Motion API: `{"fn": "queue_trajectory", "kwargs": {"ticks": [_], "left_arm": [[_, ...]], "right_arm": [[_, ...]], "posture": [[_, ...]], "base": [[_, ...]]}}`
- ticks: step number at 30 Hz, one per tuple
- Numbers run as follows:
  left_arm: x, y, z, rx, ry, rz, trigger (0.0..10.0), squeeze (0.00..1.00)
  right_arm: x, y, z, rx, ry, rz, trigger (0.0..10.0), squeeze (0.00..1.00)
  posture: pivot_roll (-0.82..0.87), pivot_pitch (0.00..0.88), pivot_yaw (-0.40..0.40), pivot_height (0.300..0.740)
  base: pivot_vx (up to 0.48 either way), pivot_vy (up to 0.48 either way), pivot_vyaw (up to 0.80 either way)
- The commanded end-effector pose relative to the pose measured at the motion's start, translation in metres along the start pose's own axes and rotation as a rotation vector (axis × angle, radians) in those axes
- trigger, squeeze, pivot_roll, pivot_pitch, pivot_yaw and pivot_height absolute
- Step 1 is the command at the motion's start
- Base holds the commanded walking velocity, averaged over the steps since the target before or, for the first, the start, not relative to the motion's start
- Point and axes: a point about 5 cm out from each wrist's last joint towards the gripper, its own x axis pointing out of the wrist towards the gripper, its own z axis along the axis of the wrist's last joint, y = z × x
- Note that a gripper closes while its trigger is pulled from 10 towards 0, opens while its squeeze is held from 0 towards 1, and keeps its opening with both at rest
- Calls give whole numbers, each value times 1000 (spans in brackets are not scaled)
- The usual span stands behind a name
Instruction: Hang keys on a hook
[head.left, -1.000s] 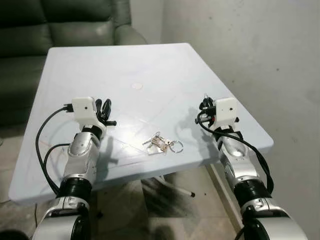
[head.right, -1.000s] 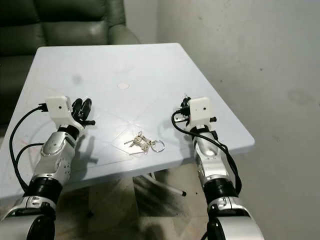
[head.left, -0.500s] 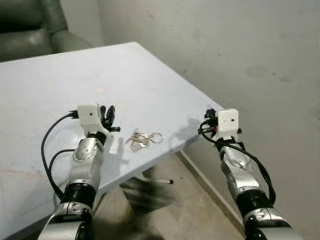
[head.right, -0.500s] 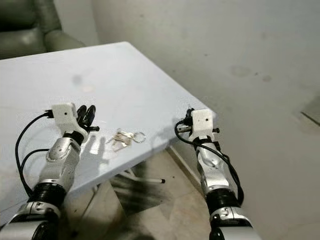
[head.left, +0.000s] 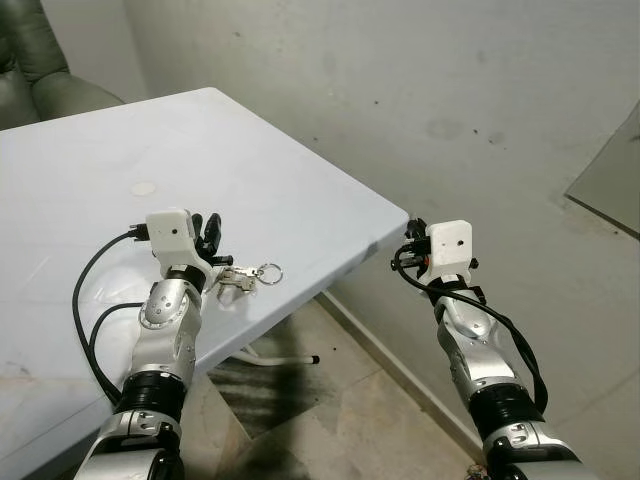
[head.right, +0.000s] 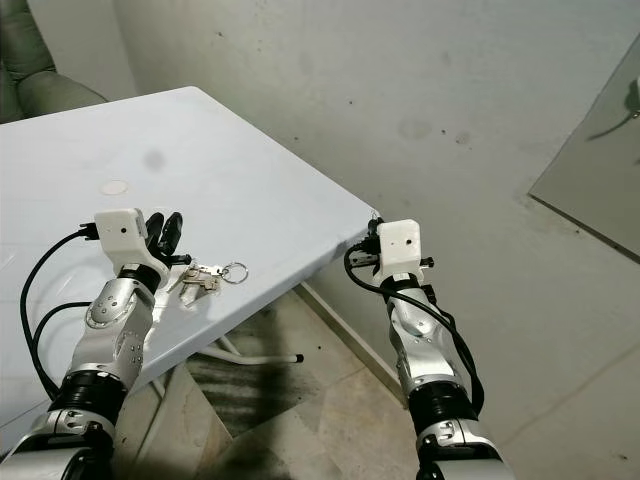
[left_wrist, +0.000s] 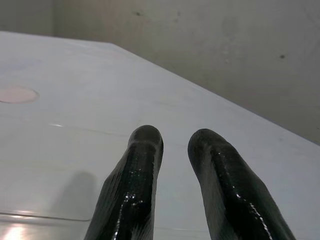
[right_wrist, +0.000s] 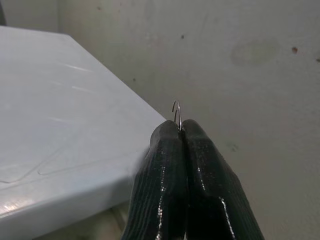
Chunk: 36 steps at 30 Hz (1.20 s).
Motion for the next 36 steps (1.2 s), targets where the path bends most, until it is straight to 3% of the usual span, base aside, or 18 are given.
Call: {"fn": "queue_trajectory", "kwargs": {"ticks": [1,4,36], "left_arm": [[-1,-2,1,-2,-4,-11,10000,0],[-1,-2,1,1,-1,-6,10000,0],[-1,-14,-4,27,38,-30,10000,0]], "right_arm": [[1,-2,3,-1,-8,-12,10000,0],[0,-2,3,2,-7,-13,10000,0],[1,-3,5,3,-1,-17,10000,0]], "posture": [[-23,0,-63,740],[-22,0,-66,740],[-22,0,-75,740]], "base": [[0,476,-750],[0,465,-746],[0,0,-741]]}}
